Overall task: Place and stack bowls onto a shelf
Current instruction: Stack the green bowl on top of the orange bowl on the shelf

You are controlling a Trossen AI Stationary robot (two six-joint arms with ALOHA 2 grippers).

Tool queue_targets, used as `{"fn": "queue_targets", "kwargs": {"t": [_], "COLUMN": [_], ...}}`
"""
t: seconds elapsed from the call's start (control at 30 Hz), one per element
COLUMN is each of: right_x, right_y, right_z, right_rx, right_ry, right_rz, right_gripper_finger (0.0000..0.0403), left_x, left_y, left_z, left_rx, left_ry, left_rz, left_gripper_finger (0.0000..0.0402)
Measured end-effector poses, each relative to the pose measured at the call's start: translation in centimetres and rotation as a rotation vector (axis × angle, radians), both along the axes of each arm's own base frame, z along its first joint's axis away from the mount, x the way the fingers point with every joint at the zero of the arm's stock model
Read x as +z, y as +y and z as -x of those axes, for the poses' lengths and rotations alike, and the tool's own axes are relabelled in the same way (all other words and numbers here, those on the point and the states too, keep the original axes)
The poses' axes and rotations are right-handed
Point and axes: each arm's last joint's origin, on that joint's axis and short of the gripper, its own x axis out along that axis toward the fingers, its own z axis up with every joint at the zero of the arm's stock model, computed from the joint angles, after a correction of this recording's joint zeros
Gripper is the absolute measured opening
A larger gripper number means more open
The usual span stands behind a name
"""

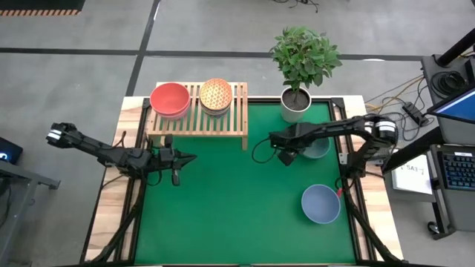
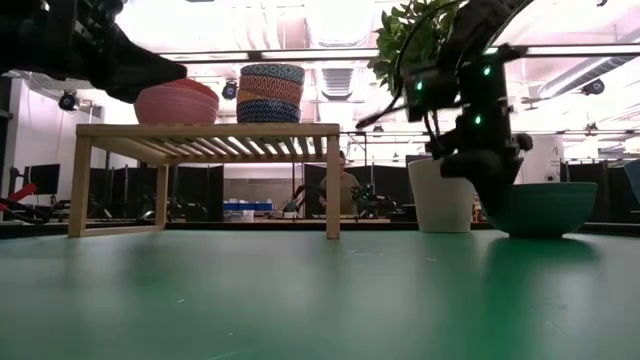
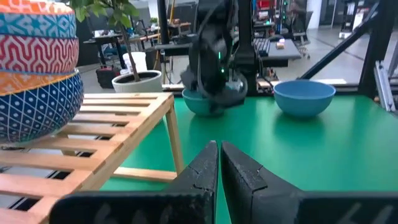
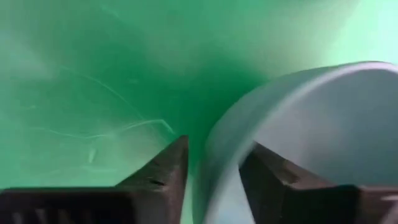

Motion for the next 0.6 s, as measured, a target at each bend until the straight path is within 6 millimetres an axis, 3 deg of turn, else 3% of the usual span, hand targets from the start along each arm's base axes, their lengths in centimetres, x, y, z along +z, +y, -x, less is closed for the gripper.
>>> {"fn": "queue_targets", "kwargs": {"t": [0.17,0.37,0.5,0.6], "right_x": [-1.0,2.1,4.9,7.0], "right_y": [0.8,3.8,6.6,8.5], "right_z": [-0.5,-1.8,-3.4,-5.3], "right_rx": [0.068,0.265,0.616,0.866], "right_ry": [0.036,-0.109,-0.359,-0.685], "right_rz": [-0.088,-0.219,-0.300,-0.408], "right_gripper_finger": [0.0027,0.0009,0.0009,0.0009], "left_x": [0.3,0.4,0.6,0.7], "left_y": [0.0,-0.2,-0.5,-0.8], "left_z": [0.0,-0.1,-0.5,-0.9], "left_rx": [0.001,-0.040,-0.109,-0.178], "left_ry": [-0.038,-0.061,-0.091,-0.113], "left_rz": [0.037,0.093,0.135,0.145], "left_gripper_finger": [0.0000,0.0012,0.0038,0.0064]}}
